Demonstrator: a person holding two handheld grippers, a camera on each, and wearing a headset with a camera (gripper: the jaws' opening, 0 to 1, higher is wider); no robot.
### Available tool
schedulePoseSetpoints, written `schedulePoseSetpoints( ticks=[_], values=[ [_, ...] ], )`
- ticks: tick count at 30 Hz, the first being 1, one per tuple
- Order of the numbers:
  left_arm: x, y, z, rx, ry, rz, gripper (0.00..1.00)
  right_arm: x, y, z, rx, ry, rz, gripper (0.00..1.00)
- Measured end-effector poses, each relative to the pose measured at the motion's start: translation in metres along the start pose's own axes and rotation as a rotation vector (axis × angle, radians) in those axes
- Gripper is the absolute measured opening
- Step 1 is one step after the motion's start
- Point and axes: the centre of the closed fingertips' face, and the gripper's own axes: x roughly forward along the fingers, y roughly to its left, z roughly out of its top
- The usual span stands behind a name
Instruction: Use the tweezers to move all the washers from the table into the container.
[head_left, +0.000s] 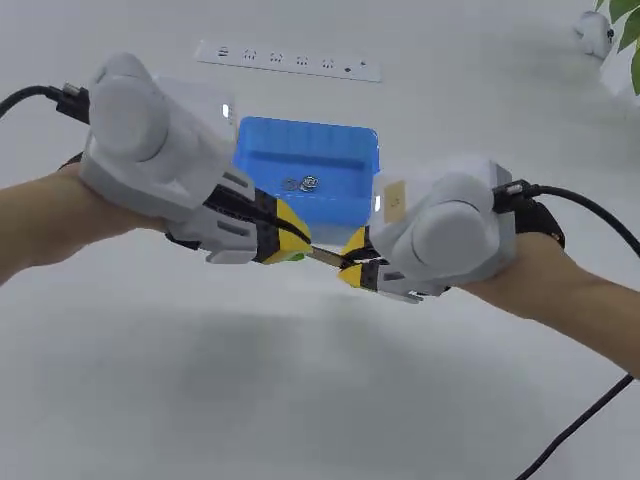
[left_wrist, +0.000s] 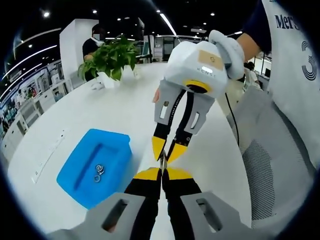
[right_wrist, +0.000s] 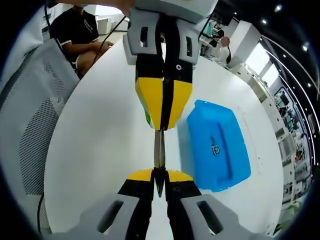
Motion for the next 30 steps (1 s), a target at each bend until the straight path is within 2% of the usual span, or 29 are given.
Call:
schedulePoseSetpoints(
  ticks=[7,10,14,19,21,30],
  values=[
    [0.013,0.006,-0.024,-0.022,0.040,-0.011,0.06,0.016,0.000,-0.010,-0.014,0.033,0.044,0.09],
    [0.019,0.009,-0.035,-0.039,0.053,-0.019,0.05,0.019,-0.001,-0.007,0.048,-0.006,0.050,0.09],
    [0.027,0.011,-0.043,-0.048,0.065,-0.023,0.05,0.024,-0.004,-0.010,0.042,-0.007,0.052,0.08],
    [0.030,0.016,-0.049,-0.074,0.065,-0.021,0.05,0.027,0.002,-0.012,0.032,-0.028,0.080,0.07],
    [0.028,0.018,-0.050,-0.080,0.065,-0.017,0.05,0.027,0.003,-0.013,0.058,-0.040,0.087,0.07],
    [0.023,0.027,-0.056,-0.108,0.072,0.011,0.05,0.024,-0.004,-0.016,0.101,-0.088,0.076,0.08]
  ],
)
